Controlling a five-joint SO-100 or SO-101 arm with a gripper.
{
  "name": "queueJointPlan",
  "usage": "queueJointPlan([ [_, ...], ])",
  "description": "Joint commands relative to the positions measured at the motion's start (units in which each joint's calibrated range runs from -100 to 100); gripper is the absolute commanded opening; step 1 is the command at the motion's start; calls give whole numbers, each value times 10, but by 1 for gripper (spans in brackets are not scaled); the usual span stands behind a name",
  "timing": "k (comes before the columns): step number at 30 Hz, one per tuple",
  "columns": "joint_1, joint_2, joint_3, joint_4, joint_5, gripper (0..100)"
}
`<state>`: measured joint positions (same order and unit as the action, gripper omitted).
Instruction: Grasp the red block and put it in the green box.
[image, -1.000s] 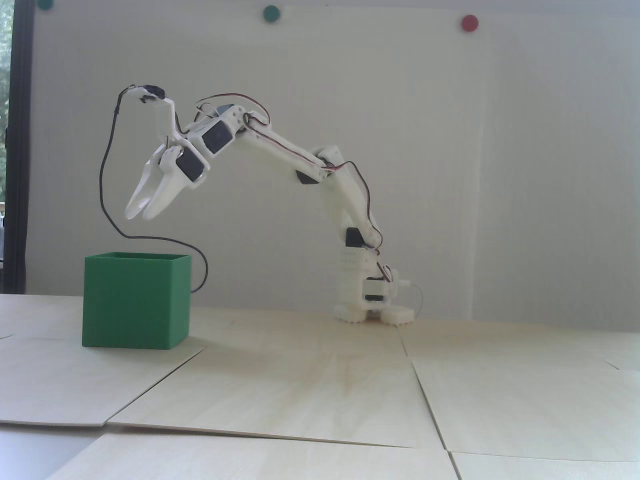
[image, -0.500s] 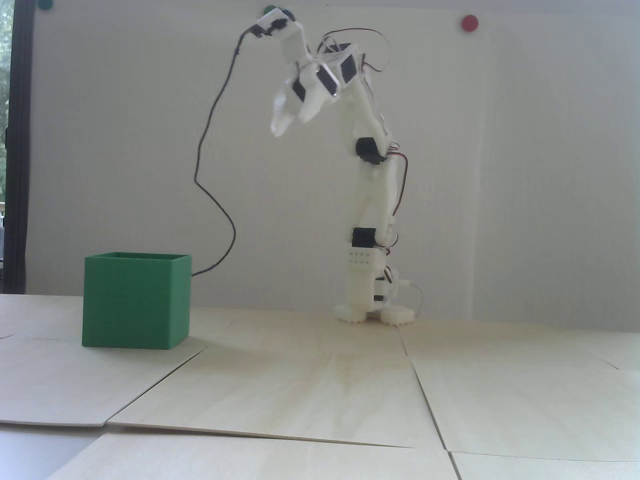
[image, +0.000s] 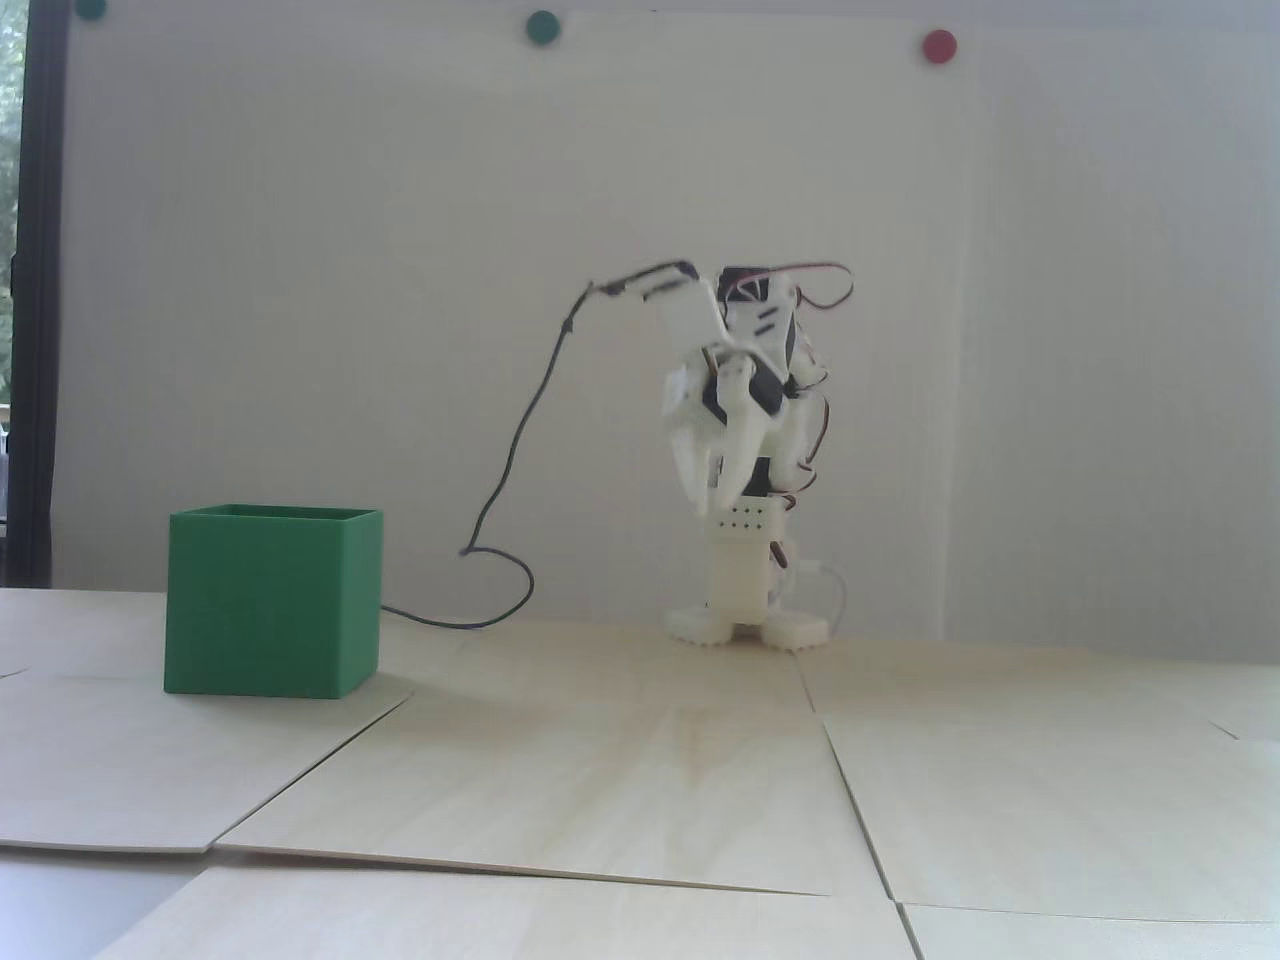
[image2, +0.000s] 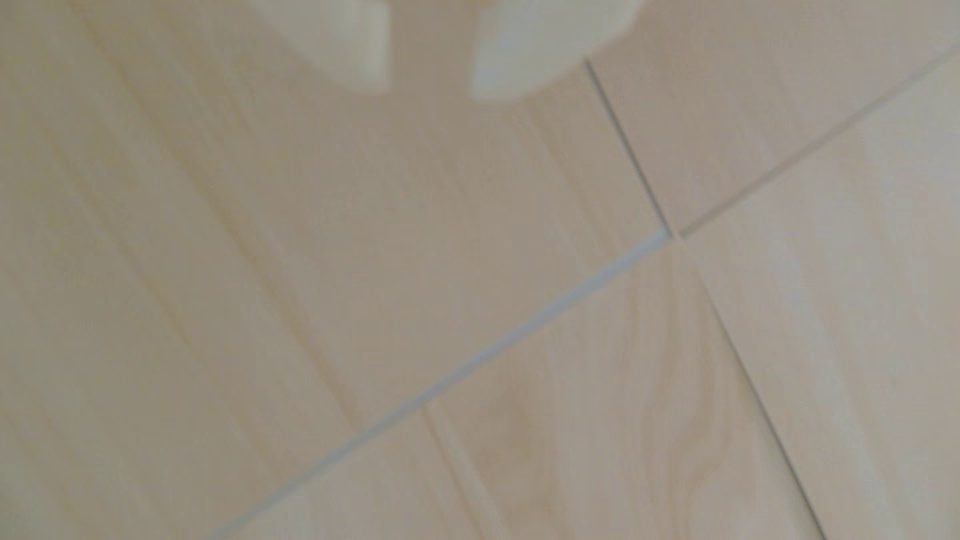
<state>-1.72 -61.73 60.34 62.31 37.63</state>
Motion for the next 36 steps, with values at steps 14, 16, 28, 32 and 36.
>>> queueJointPlan([
  [14,-53,-171,343,-43,60,3],
  [16,-53,-187,362,-43,60,3],
  [28,-52,-273,378,94,60,3],
  [32,-52,-288,378,131,57,3],
  [36,-49,-295,378,133,56,3],
])
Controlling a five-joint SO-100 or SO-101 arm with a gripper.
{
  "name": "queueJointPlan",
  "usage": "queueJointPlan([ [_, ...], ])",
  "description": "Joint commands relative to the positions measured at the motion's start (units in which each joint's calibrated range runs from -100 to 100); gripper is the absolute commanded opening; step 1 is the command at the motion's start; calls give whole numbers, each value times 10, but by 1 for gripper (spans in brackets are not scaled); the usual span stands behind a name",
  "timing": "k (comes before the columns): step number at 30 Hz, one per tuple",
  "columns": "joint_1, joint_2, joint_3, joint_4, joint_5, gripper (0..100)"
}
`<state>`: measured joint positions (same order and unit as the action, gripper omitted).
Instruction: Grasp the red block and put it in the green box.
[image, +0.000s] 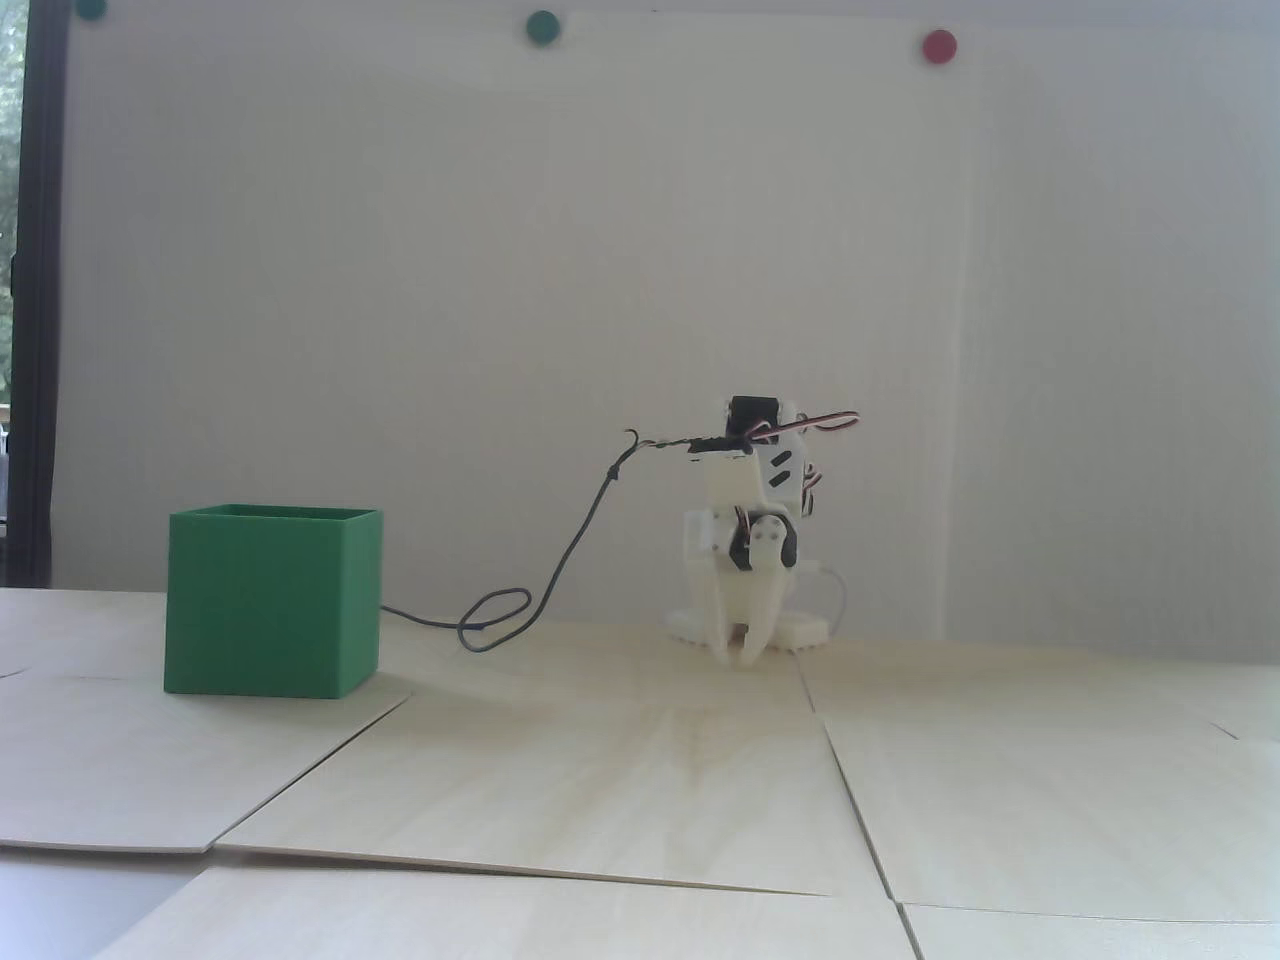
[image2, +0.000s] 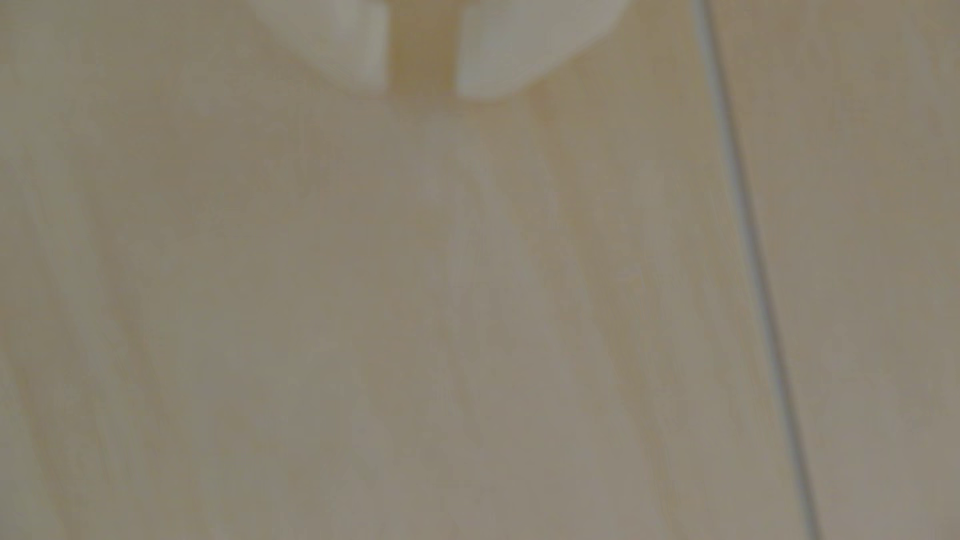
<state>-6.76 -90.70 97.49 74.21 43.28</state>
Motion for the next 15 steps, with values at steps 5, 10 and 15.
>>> queueJointPlan([
  [5,4,-5,6,16,0,3],
  [10,4,-5,6,16,0,3],
  [15,2,-5,6,16,0,3],
])
